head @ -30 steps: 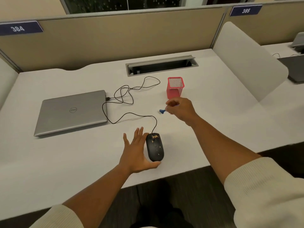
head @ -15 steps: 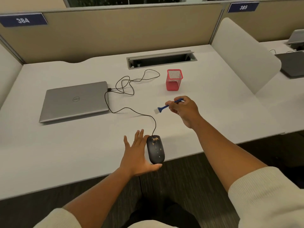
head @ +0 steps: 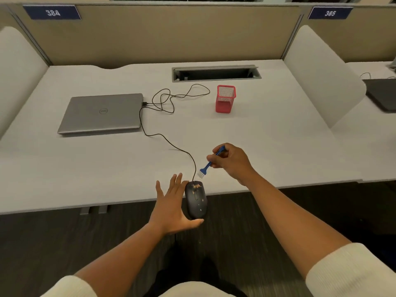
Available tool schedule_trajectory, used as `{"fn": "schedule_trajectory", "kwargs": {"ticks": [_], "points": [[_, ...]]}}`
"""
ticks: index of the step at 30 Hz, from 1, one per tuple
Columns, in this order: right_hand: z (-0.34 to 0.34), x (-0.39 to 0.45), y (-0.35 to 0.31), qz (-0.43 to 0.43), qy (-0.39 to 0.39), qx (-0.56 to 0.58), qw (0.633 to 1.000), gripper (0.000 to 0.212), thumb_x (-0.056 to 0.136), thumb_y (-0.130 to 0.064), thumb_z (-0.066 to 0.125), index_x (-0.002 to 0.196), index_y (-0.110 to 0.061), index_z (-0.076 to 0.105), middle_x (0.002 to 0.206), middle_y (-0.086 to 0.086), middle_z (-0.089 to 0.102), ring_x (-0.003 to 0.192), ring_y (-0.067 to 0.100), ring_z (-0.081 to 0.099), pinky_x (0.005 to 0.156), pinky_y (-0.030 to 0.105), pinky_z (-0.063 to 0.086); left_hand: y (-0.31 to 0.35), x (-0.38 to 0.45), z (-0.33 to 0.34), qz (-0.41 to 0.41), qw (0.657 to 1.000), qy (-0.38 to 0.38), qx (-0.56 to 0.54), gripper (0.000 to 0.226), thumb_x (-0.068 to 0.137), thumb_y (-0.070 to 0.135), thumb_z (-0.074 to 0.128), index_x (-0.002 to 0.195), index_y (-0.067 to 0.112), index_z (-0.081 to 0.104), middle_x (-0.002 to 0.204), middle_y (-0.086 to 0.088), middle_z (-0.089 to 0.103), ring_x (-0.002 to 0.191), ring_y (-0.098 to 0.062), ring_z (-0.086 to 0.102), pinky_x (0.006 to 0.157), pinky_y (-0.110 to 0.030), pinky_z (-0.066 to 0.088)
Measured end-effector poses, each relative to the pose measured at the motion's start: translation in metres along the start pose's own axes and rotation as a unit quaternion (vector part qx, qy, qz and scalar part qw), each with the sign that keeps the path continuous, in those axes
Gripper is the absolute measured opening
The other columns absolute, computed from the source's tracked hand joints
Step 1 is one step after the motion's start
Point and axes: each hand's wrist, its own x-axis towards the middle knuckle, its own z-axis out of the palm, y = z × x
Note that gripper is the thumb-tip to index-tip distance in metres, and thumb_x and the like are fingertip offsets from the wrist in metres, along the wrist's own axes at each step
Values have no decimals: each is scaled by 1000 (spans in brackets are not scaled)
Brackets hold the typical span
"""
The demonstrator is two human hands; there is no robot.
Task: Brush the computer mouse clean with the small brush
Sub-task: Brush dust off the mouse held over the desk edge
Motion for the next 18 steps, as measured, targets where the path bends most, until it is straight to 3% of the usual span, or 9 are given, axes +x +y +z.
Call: {"fn": "schedule_trajectory", "kwargs": {"ticks": [6,13,15,18], "points": [[-5,-25,17,-1,-44,-35,998,28,82,-14,80,105,-12,64,97,9,74,82,15,73,71,14,56,11,-19,11,-9,1000,-4,21,128,58,105,38,158,32,7,169,5,-9,151,-15,-21,114,-57,-28],[-5,-44,40,14,-68,-60,996,22,82,-13,80,99,-13,66,100,8,72,95,23,70,85,32,60,22,-34,19,-4,1000,-11,11,128,58,103,41,158,30,9,168,4,-9,152,-16,-20,114,-56,-28],[-8,-46,45,19,-67,-72,995,21,82,-15,80,97,-15,66,96,3,71,90,18,69,77,23,58,23,-35,19,1,1000,-14,16,128,59,103,43,158,30,9,169,4,-9,152,-15,-21,114,-57,-27],[-12,-52,54,20,-41,-95,994,20,83,-18,79,97,-17,65,91,-6,66,82,5,62,63,9,45,25,-37,20,8,999,-22,32,129,59,103,41,159,29,6,167,5,-13,150,-12,-26,114,-57,-27]]}}
